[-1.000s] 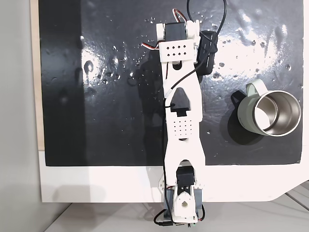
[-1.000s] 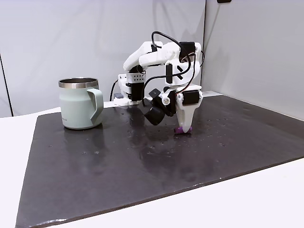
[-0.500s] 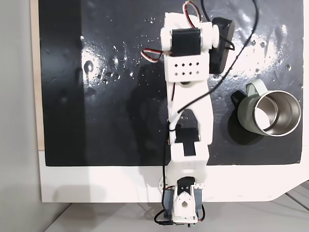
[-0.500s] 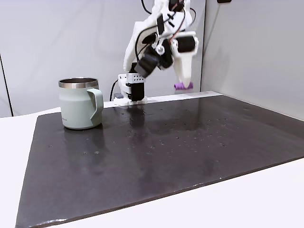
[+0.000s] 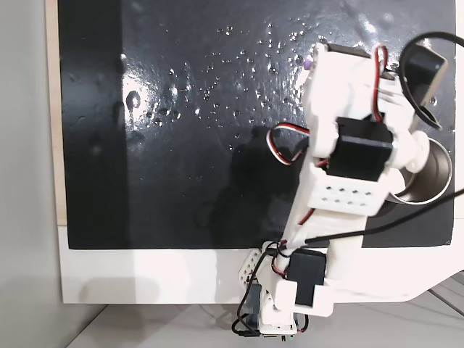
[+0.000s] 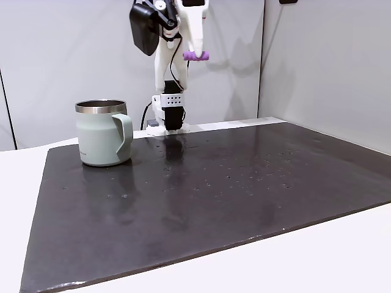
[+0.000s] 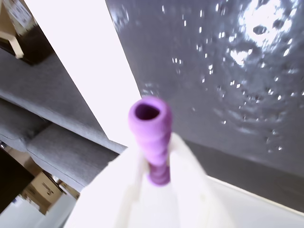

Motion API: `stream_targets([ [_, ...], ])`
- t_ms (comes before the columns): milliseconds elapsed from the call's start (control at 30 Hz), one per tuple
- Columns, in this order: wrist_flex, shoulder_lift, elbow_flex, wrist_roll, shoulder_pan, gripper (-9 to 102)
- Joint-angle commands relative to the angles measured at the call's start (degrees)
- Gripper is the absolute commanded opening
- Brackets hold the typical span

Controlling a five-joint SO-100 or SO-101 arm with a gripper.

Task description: Grasp a pengrip and put it in the cup.

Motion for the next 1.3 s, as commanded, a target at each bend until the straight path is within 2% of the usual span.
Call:
stream_targets([
  [0,0.35,8.96,5.45,-3.87,4.83,0],
  [300,0.44,26.46,23.12,-15.64,21.45,0],
  [567,-2.29,28.83,28.3,-25.05,37.09,0],
  [1000,-8.26,24.7,32.7,-27.25,40.08,0],
  [1067,-8.26,23.91,32.87,-27.6,40.08,6],
  [1167,-7.82,22.94,33.05,-28.56,40.08,26],
  [1267,-7.29,22.24,33.05,-29.27,40.08,31],
])
